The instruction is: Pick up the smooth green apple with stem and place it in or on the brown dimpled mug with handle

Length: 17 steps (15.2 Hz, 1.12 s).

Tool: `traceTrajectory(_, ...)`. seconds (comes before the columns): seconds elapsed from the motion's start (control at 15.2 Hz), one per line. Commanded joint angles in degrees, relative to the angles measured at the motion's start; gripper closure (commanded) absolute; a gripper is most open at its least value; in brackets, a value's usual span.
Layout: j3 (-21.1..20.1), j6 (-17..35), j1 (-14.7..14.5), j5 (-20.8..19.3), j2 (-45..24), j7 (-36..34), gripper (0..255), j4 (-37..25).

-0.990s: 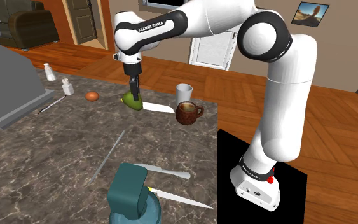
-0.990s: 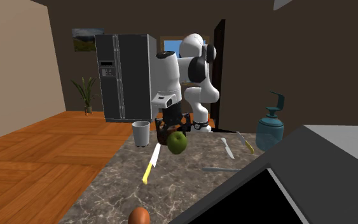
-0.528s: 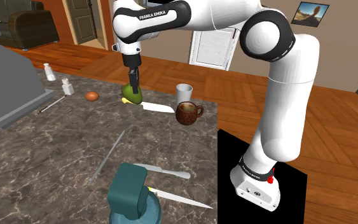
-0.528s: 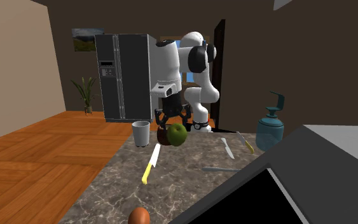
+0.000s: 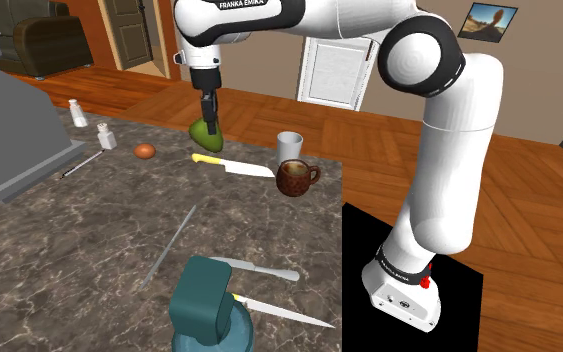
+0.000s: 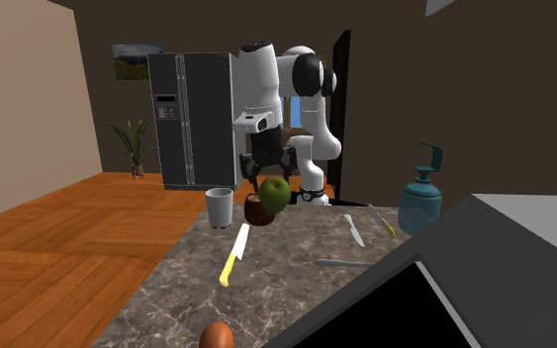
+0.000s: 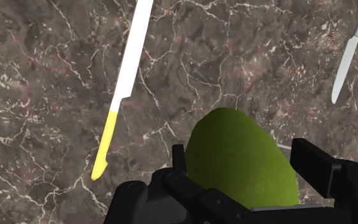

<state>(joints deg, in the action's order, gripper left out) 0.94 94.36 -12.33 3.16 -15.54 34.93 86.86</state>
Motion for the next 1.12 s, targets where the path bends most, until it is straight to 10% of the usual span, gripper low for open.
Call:
traceTrajectory(0.0,-0.04,-1.74,-0.06,0.00,0.14,-0.20,255,-1.60)
traceTrajectory(1.06,5.13,1.16,5.44,-2.97,27.20,9.93,255,28.69)
